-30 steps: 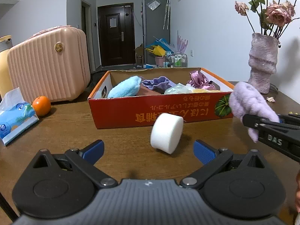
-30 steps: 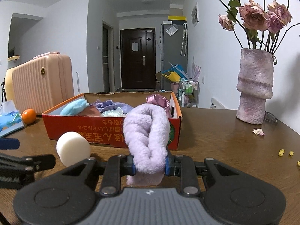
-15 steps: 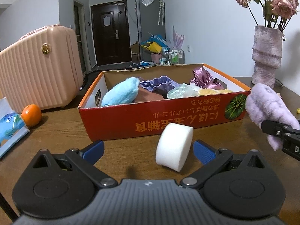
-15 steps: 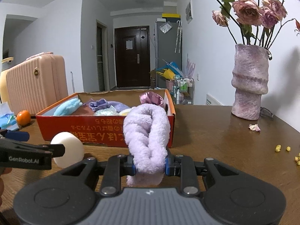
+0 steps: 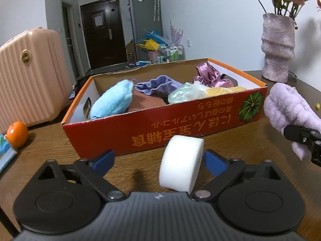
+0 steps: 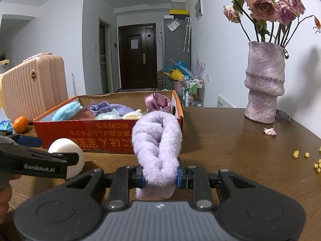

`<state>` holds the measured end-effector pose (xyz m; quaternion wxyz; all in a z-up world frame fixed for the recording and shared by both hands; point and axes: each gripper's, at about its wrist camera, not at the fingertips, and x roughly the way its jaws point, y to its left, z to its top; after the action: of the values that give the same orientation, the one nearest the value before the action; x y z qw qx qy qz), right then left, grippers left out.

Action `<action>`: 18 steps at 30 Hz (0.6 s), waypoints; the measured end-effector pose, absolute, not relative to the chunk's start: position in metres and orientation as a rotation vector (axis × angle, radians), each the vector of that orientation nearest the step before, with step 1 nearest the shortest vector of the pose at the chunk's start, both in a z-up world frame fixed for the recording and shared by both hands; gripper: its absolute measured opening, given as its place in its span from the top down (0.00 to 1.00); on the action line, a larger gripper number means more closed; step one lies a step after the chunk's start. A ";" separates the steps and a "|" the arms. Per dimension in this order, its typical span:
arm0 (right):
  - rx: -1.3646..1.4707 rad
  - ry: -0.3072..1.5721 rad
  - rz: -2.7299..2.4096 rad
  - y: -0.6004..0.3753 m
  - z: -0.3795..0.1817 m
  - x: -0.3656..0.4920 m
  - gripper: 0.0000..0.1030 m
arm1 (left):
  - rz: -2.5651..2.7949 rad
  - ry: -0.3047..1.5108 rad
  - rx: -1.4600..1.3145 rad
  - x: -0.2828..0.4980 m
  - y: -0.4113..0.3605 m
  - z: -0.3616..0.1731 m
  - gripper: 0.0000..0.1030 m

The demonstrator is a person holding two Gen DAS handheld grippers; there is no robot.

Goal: Organize soft objects
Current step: 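Lift the towel roll with the right tool while the left tool grasps the white cylinder sponge, then carry the towel roll and cylinder sponge over the cardboard box with both tools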

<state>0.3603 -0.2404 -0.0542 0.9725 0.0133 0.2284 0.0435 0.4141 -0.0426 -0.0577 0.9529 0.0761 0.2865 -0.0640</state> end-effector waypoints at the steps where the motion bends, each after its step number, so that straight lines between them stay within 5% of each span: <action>1: 0.028 0.463 0.087 -0.241 -0.054 0.361 0.75 | -0.139 0.585 0.157 0.415 -0.043 -0.058 0.22; 9: 0.029 0.465 0.087 -0.241 -0.055 0.361 0.75 | -0.198 0.603 0.155 0.417 -0.045 -0.061 0.69; 18: 0.029 0.465 0.091 -0.240 -0.055 0.361 0.75 | -0.194 0.592 0.174 0.413 -0.048 -0.062 0.71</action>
<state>0.3606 -0.2403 -0.0552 0.9720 0.0146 0.2302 0.0450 0.4135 -0.0481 -0.0616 0.9481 0.0855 0.2911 -0.0955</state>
